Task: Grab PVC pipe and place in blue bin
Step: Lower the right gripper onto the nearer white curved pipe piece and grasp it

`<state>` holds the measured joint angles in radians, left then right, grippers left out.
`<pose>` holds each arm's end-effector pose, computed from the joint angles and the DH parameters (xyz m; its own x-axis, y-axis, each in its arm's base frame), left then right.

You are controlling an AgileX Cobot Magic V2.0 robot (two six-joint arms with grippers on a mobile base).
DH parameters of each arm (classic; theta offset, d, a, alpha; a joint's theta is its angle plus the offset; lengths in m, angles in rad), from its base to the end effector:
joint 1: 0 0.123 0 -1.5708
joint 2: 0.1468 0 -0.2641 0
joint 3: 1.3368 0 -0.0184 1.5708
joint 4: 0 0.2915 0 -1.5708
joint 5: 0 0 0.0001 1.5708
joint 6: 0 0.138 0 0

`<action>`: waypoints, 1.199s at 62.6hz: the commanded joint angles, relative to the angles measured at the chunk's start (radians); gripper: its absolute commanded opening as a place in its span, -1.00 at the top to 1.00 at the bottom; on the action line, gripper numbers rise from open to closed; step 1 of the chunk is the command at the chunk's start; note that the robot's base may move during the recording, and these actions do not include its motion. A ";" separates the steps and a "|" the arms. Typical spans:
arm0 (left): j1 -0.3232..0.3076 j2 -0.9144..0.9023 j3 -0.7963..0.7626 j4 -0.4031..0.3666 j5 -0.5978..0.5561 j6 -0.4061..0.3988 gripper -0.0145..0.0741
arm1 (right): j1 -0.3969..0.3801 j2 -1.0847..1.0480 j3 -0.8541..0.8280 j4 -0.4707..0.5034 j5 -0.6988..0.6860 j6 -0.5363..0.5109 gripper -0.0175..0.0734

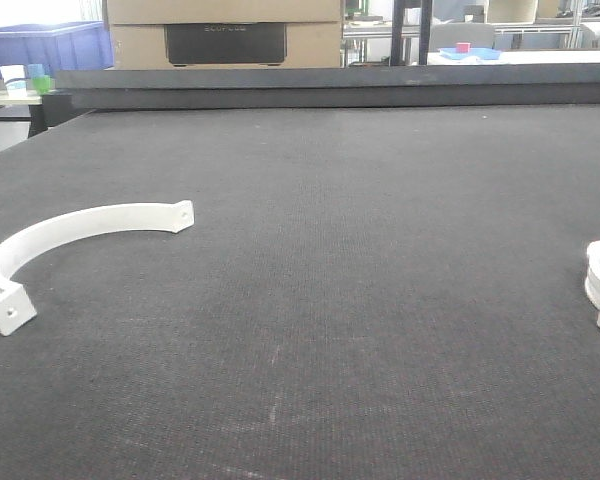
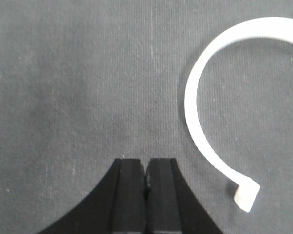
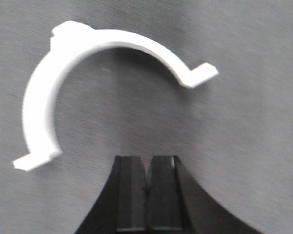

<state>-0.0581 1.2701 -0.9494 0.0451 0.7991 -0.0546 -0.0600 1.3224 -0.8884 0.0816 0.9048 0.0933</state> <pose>0.3178 -0.0140 0.2160 -0.8577 0.0267 -0.5135 0.0217 0.9996 0.0159 0.2969 -0.0090 0.1732 -0.9318 0.1992 -0.3034 0.1750 0.9789 0.1054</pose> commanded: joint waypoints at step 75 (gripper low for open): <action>0.005 0.000 -0.007 -0.064 0.026 0.000 0.92 | 0.214 0.405 -0.286 -0.082 0.056 0.431 0.14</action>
<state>-0.0581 1.2701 -0.9494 -0.0071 0.8311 -0.0546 0.1533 1.7050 -1.1671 0.0000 0.9573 0.5190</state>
